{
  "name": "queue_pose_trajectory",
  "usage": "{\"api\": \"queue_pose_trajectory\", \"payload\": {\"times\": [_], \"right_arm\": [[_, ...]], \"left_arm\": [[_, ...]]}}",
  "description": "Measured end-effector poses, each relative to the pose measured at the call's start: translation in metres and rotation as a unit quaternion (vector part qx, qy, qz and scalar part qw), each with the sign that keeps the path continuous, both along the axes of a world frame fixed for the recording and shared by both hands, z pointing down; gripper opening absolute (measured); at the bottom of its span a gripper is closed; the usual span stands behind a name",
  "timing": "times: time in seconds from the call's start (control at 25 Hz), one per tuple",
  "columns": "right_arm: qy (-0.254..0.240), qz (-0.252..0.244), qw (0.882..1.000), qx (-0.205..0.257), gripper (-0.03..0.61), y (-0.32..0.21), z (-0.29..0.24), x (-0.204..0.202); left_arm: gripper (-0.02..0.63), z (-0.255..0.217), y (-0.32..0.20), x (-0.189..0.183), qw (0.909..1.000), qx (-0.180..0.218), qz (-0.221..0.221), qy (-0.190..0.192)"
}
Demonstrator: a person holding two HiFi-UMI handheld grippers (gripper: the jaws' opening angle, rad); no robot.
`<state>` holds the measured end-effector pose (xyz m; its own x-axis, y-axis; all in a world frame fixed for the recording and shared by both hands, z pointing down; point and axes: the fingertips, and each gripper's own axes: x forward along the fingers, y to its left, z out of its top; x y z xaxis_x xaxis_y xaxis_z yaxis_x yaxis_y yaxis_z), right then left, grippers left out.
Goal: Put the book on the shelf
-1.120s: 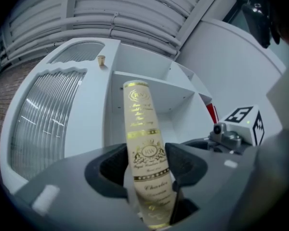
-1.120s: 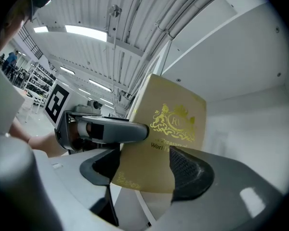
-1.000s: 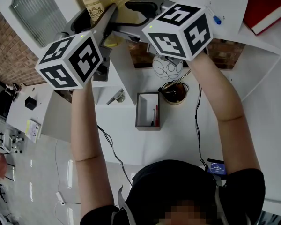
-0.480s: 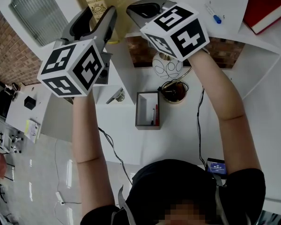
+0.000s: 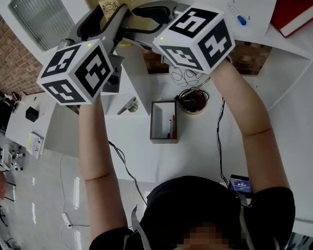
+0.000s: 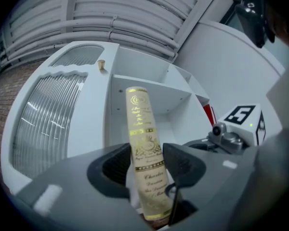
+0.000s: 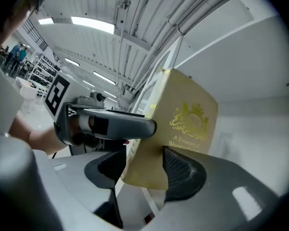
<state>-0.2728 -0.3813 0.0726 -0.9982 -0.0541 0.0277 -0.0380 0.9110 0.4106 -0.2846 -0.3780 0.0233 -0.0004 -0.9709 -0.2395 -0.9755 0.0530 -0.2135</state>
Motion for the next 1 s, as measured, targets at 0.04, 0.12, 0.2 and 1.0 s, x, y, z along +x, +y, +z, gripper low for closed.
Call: {"api": "queue_pose_trajectory", "payload": {"times": [0.04,0.12,0.2,1.0], "right_arm": [[-0.005,0.009,1.0,-0.001,0.244,-0.002,0.0,-0.003],[-0.012,0.022,1.0,-0.007,0.252,-0.007,-0.001,-0.005],[-0.01,0.025,1.0,-0.013,0.242,-0.009,0.0,-0.006],[0.04,0.108,0.993,-0.04,0.14,-0.058,0.005,-0.023]], "left_arm": [[0.202,0.0,-0.001,0.0,1.0,0.001,-0.001,0.0],[0.202,0.0,-0.001,0.0,1.0,0.002,-0.004,-0.002],[0.202,0.003,-0.002,-0.001,1.0,-0.002,-0.006,-0.007],[0.166,0.026,-0.009,0.002,0.9992,-0.017,-0.008,-0.036]]}}
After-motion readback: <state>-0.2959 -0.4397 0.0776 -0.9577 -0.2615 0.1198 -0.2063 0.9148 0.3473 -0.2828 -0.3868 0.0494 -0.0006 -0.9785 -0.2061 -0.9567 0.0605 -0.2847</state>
